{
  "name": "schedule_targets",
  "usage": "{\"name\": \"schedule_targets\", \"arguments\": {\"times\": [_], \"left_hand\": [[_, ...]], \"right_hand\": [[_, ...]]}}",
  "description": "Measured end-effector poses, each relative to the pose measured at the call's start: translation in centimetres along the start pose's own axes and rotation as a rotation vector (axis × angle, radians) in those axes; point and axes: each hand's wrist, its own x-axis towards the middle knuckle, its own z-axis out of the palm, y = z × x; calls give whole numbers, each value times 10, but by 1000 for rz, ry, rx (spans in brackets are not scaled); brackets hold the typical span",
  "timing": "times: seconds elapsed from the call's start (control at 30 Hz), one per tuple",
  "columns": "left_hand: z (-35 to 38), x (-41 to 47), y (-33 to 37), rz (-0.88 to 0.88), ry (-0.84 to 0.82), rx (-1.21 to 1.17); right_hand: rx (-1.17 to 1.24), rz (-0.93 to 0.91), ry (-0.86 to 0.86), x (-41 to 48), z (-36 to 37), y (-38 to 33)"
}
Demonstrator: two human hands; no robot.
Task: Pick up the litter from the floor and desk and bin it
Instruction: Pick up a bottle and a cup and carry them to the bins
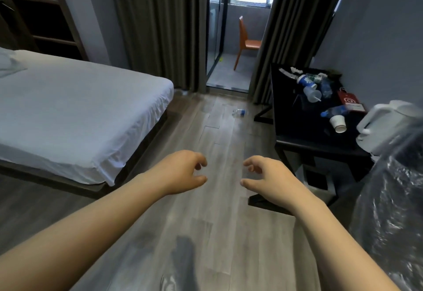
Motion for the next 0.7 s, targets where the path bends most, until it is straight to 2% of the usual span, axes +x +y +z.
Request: {"name": "schedule_targets", "arguments": {"times": [0.5,0.7], "left_hand": [[-77,261,-123,91,-48,3],[-95,356,-147,159,-78,-25]], "right_hand": [[19,110,53,270,-27,2],[68,192,50,352,-38,22]]}}
